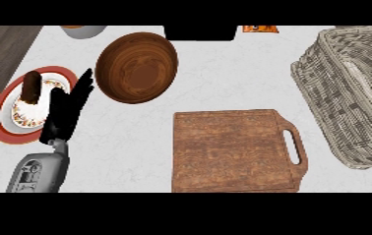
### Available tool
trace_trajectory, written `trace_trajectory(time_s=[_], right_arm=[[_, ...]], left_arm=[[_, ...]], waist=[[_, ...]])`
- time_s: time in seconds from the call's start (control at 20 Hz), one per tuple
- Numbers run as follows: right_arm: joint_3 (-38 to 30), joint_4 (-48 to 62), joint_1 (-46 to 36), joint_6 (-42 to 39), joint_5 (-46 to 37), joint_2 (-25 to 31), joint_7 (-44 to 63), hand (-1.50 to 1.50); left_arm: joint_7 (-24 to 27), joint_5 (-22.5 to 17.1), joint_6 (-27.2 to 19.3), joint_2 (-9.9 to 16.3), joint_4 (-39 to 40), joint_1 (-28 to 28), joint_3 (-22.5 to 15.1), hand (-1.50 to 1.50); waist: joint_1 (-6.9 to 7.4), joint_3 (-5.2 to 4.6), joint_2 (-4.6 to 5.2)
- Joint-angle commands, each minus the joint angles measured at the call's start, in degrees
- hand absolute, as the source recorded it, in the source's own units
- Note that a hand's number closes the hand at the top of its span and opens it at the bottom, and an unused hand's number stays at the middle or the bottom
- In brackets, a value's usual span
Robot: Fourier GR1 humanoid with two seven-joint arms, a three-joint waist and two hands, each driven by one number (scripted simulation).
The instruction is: Pick the lemon from the cutting board and place it in the basket
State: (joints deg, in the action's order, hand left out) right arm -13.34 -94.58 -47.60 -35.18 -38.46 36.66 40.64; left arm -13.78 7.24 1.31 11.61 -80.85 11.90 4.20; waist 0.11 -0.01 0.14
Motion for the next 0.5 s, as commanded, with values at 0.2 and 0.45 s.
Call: trace_trajectory(time_s=[0.2,0.45], right_arm=[[-2.8,14.7,6.4,9.2,-3.9,6.5,-18.1,1.50],[-5.8,21.5,6.1,7.7,-0.5,10.1,-27.0,1.50]], left_arm=[[1.3,2.1,-2.3,-1.5,4.1,3.4,-0.1,0.00],[4.3,1.9,-1.5,-1.6,3.0,-1.4,-0.1,0.00]], waist=[[0.06,0.02,0.07],[0.27,0.00,-0.02]])
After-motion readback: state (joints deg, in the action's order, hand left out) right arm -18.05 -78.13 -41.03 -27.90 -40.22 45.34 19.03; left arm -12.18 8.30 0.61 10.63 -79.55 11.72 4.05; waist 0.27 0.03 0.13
